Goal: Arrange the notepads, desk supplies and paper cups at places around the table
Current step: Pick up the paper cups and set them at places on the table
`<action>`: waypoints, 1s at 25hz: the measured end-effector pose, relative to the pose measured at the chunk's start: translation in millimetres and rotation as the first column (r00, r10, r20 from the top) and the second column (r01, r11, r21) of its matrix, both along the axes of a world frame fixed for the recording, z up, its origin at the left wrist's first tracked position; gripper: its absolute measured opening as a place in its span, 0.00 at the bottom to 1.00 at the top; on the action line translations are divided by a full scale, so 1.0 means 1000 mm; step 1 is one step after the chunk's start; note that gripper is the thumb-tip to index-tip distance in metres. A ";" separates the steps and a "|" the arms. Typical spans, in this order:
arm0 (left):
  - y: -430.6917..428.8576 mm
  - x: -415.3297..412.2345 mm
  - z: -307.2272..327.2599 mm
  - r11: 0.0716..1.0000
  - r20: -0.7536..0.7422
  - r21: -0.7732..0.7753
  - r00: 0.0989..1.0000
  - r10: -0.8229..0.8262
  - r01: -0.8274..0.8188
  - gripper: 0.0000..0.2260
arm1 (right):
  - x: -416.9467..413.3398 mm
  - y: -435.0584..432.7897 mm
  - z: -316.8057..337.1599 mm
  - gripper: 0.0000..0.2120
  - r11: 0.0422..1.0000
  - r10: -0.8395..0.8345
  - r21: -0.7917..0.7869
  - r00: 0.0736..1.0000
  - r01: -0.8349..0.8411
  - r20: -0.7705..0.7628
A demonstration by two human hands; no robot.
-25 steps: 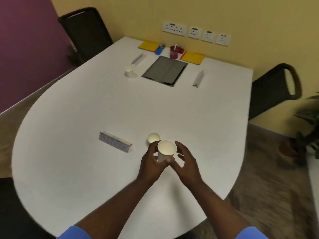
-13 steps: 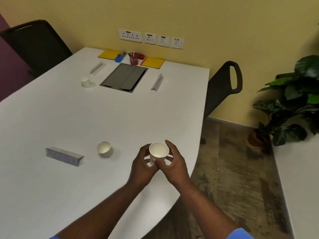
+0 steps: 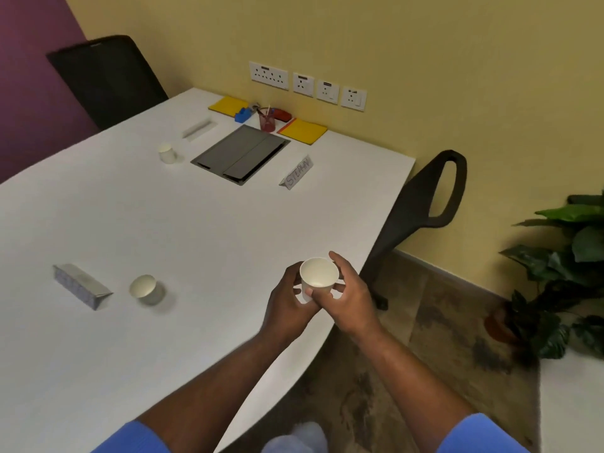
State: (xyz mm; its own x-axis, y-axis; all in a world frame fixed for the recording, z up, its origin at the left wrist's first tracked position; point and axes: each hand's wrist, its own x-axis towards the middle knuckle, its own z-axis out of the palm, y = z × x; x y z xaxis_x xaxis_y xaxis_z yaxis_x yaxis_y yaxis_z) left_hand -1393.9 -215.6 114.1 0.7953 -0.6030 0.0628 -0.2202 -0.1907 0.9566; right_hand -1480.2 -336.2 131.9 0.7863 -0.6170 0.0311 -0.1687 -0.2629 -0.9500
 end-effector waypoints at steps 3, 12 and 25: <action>-0.053 0.023 -0.007 0.998 0.007 -0.030 0.999 0.050 -0.049 0.28 | 0.030 -0.055 -0.007 0.39 0.998 0.053 -0.033 0.999 -0.053 -0.005; -0.232 0.106 0.001 0.986 0.014 -0.027 0.986 0.163 -0.163 0.27 | 0.135 -0.247 0.016 0.33 0.974 0.192 -0.101 0.976 -0.202 -0.100; -0.457 0.220 -0.002 0.809 0.176 0.275 0.855 0.488 -0.519 0.34 | 0.322 -0.513 -0.001 0.33 0.803 0.567 -0.156 0.818 -0.575 -0.095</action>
State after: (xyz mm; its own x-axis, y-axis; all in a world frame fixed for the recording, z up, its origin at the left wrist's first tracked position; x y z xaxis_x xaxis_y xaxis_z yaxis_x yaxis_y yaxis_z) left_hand -1173.6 -672.3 112.4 0.9922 -0.1203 0.0340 -0.0974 -0.5739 0.8131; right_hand -1158.6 -849.5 131.2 0.9977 -0.0444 0.0518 0.0242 -0.4798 -0.8770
